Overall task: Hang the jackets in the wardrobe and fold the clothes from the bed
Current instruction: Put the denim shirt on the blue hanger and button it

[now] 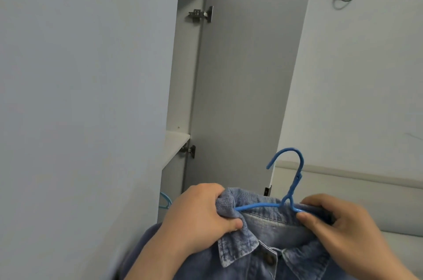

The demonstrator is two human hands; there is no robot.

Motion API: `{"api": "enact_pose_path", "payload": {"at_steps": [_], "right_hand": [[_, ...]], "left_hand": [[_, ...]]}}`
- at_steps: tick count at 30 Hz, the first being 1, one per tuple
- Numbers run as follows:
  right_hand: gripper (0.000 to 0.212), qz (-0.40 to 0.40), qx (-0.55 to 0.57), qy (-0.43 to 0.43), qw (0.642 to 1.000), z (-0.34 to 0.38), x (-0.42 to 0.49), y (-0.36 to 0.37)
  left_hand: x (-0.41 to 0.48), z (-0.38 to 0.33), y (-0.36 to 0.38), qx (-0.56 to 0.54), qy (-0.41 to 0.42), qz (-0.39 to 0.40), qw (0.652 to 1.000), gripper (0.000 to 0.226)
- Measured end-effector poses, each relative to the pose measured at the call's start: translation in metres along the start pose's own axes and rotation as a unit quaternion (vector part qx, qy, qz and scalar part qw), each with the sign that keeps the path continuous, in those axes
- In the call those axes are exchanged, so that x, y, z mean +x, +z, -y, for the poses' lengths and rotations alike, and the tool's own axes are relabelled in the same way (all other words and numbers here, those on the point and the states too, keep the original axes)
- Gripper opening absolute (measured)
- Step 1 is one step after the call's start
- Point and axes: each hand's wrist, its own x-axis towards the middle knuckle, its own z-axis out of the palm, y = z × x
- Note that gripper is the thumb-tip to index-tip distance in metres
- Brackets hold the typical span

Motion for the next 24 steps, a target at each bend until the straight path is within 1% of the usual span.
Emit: {"api": "enact_pose_path", "payload": {"at_steps": [3,6,9,12,14,15,17,18,20,24], "right_hand": [[0.038,0.009,0.015,0.003,1.000,-0.010,0.017,0.022],[0.029,0.022,0.029,0.008,0.999,-0.022,0.039,0.045],[0.031,0.033,0.047,0.008,0.998,-0.033,0.062,0.069],[0.030,0.046,0.053,0.007,0.998,-0.052,0.084,0.093],[0.030,0.071,0.047,0.008,0.996,-0.068,0.095,0.112],[0.032,0.088,0.049,0.009,0.995,-0.076,0.100,0.122],[0.048,0.110,0.062,0.014,0.992,-0.093,0.108,0.142],[0.051,0.118,0.065,0.016,0.991,-0.102,0.113,0.153],[0.054,0.136,0.072,0.022,0.988,-0.120,0.125,0.174],[0.059,0.157,0.090,0.042,0.983,-0.141,0.144,0.211]], "left_hand": [[0.013,0.018,0.008,0.013,-0.020,-0.012,1.000,0.038],[0.028,0.036,0.020,0.010,-0.044,-0.045,0.998,0.038],[0.048,0.055,0.033,0.004,-0.069,-0.074,0.995,0.040],[0.069,0.076,0.048,-0.007,-0.087,-0.073,0.994,0.040],[0.082,0.091,0.061,-0.015,-0.105,-0.059,0.993,0.042],[0.087,0.099,0.068,-0.017,-0.116,-0.050,0.992,0.044],[0.096,0.116,0.083,-0.017,-0.138,-0.037,0.990,0.052],[0.100,0.123,0.091,-0.016,-0.149,-0.038,0.988,0.057],[0.110,0.136,0.105,-0.009,-0.170,-0.044,0.984,0.062],[0.129,0.160,0.122,0.010,-0.196,-0.088,0.977,0.060]]}}
